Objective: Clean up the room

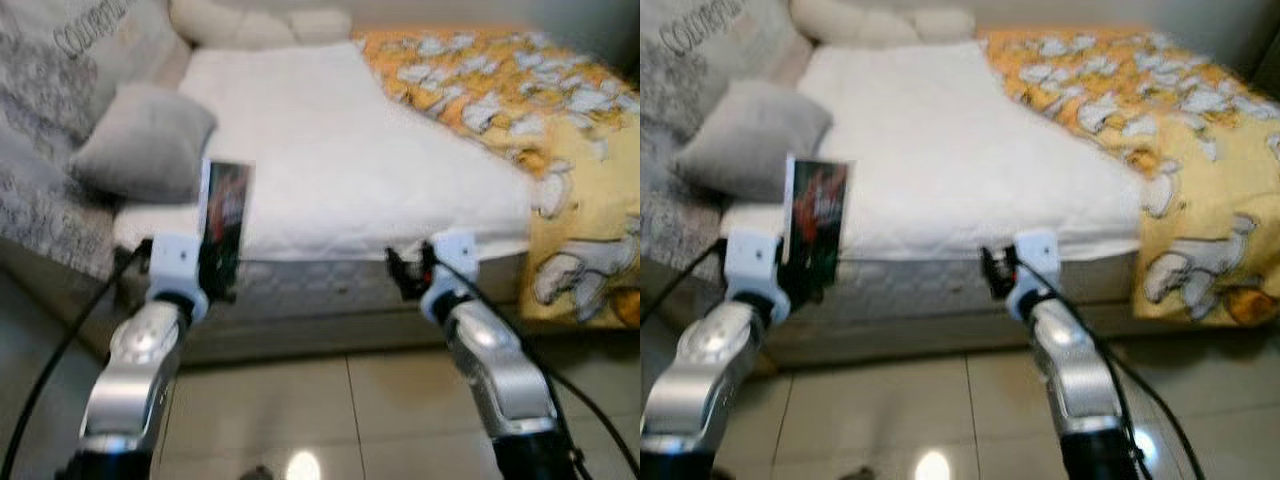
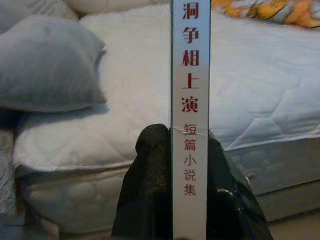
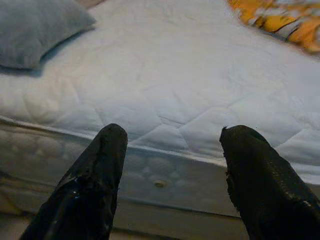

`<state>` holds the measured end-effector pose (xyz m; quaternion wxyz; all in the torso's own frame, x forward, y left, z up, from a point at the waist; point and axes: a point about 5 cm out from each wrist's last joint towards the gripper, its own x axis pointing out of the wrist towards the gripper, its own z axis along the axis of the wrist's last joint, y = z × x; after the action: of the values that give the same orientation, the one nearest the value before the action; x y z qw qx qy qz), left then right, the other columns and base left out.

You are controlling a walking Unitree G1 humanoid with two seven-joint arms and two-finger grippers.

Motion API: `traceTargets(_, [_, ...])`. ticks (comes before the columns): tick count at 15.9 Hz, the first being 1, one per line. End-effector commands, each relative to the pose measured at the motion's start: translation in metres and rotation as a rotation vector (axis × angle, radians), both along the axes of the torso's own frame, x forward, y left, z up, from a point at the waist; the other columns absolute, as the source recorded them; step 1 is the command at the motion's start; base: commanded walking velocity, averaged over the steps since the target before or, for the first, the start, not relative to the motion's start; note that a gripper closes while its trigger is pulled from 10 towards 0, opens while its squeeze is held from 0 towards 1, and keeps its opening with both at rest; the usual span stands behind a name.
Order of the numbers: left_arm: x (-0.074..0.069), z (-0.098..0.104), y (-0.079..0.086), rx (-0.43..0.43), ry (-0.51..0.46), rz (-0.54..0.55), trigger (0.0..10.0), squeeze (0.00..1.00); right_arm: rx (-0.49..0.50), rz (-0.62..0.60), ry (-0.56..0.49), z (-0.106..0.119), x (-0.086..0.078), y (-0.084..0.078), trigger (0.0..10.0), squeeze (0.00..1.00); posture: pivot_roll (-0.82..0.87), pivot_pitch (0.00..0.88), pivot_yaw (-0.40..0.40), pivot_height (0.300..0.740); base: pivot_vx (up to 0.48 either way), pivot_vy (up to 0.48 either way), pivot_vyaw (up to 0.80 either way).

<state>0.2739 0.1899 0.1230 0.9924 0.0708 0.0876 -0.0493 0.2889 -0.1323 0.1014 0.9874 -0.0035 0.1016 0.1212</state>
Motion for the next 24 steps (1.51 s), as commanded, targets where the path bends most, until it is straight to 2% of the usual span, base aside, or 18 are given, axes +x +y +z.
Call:
traceTargets(1, [0.0031, 0.0092, -0.0008, 0.008, -0.043, -0.005, 10.0, 0.0, 0.004, 0.013, -0.012, 0.0035, 0.0011, 0.0035, 10.0, 0.0, 0.04, 0.0, 0.03, 0.74, 0.292, 0.0, 0.0])
traceTargets(8, [0.0038, 0.0082, 0.0, 0.014, -0.038, -0.002, 10.0, 0.0, -0.032, 0.045, -0.014, 0.0033, 0.0021, 0.0067, 10.0, 0.0, 0.05, 0.0, 0.032, 0.74, 0.294, 0.0, 0.0])
traceTargets(11, [0.0044, 0.0083, 0.001, 0.014, -0.038, 0.0, 10.0, 0.0, -0.036, 0.078, -0.009, 0.0031, 0.0019, 0.0098, 10.0, 0.0, 0.05, 0.0, 0.031, 0.74, 0.309, 0.0, 0.71])
traceTargets(17, [0.0057, 0.0085, -0.0013, 0.013, -0.039, -0.005, 10.0, 0.0, -0.023, 0.035, -0.006, 0.002, 0.0035, 0.0023, 10.0, 0.0, 0.05, 0.0, 0.029, 0.74, 0.32, 0.0, 0.13])
traceTargets(24, [0.0052, 0.0078, -0.0006, -0.002, -0.039, -0.004, 10.0, 0.0, -0.034, 0.049, -0.005, 0.0007, 0.0022, 0.0037, 10.0, 0.0, 0.04, 0.0, 0.025, 0.74, 0.338, 0.0, 0.0])
